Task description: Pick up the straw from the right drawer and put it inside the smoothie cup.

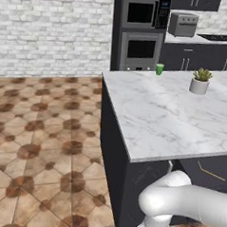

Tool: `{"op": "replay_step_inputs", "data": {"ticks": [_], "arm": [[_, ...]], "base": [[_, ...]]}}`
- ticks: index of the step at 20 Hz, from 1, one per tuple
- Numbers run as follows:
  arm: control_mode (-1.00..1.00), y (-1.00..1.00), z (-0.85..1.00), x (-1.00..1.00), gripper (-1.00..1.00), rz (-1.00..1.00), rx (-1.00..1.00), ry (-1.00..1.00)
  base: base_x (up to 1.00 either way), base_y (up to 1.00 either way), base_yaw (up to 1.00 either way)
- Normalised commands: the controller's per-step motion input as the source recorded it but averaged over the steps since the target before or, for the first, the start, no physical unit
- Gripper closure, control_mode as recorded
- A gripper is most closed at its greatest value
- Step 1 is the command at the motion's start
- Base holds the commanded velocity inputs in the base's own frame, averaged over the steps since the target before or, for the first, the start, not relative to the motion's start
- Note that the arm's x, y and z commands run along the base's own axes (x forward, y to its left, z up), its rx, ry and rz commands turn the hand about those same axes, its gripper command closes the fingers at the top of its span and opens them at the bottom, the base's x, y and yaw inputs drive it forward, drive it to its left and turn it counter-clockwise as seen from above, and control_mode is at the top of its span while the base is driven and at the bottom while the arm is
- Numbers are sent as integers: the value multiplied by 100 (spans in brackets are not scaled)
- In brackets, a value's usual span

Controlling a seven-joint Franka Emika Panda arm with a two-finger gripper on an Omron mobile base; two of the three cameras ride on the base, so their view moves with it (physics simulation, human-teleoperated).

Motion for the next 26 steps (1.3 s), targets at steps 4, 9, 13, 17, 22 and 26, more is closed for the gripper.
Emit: {"op": "replay_step_inputs", "data": {"ticks": [4, 9, 13, 17, 22, 26], "arm": [[-100, 0, -33, -9, -100, 0, 0, 0], [-100, 0, -11, -1, -100, 0, -1, 1], [-100, 0, -7, -33, -100, 0, -4, 0], [-100, 0, 0, -91, -100, 0, 0, 0], [-100, 0, 0, -100, -100, 0, 0, 0], [-100, 0, 0, -100, -100, 0, 0, 0]], "base": [[0, 0, 0], [0, 0, 0], [0, 0, 0], [0, 0, 0], [0, 0, 0], [0, 0, 0]]}}
